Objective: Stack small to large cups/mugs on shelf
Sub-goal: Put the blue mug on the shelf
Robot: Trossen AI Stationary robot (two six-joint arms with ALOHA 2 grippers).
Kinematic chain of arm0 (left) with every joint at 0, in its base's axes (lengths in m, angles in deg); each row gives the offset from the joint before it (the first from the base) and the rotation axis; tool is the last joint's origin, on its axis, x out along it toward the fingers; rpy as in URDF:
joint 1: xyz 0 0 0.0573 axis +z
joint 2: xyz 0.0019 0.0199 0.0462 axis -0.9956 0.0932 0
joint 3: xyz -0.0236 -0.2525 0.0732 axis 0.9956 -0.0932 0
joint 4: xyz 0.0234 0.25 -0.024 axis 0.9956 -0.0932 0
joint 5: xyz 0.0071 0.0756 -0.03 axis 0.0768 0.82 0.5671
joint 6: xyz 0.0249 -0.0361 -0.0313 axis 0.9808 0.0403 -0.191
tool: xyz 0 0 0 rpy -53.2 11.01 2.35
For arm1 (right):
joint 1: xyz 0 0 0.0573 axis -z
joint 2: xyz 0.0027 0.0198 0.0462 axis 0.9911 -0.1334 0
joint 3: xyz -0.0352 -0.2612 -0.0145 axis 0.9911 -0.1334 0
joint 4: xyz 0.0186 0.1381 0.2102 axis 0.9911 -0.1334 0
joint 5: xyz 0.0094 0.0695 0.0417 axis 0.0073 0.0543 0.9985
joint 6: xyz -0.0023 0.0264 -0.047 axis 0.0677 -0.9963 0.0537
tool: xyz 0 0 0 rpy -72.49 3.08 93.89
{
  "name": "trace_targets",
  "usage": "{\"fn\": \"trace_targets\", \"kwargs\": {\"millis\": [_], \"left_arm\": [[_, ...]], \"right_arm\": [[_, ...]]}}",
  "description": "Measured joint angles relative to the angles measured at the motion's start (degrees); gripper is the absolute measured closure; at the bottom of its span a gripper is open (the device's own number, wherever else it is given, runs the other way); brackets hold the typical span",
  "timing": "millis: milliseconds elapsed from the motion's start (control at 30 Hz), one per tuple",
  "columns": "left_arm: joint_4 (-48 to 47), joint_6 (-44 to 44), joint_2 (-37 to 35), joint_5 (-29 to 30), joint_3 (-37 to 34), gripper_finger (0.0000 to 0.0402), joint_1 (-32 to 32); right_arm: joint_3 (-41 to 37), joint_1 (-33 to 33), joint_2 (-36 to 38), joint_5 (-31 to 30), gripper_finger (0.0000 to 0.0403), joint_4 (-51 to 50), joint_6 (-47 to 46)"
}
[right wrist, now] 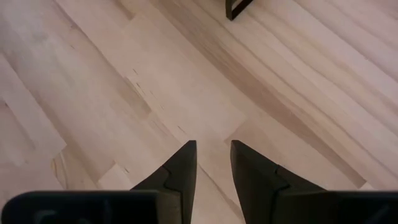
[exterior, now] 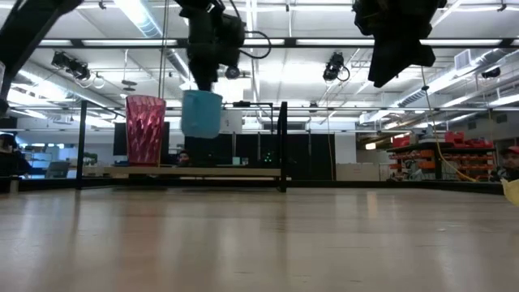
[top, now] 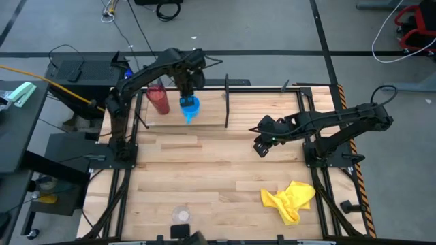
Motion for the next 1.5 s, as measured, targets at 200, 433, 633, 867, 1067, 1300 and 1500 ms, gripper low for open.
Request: {"fn": "trace_targets", "kwargs": {"millis": [200,433,633,867,1067,1300,1500], "left_arm": [[1.7,1.2,3.7,-4.3,2.2,0.0391,2.2],[3.0,0.6,3.9,-5.1,-1.3,0.0391,5.7],[4.4,0.6,3.9,-6.7,-3.7,0.0391,7.3],[7.7,1.0,3.9,-6.8,-7.5,0.0391,8.6],[9.4,2.7,3.9,-6.1,-8.6,0.0391,9.1],[10.2,2.9,3.9,-4.6,-8.6,0.0391,10.4],[10.4,2.8,3.9,-4.5,-8.6,0.0391,11.5]], "right_arm": [[0.0,0.0,0.0,0.0,0.0298,0.0,0.1],[0.0,0.0,0.0,0.0,0.0298,0.1,1.1],[0.0,0.0,0.0,0.0,0.0298,0.2,1.1],[0.0,0.3,0.0,-0.4,0.0298,0.4,2.0],[0.0,1.4,0.0,-0.5,0.0298,0.5,2.2],[0.0,2.3,0.0,-0.4,0.0298,0.7,2.5],[0.0,2.3,0.0,-0.4,0.0298,1.9,2.6]]}}
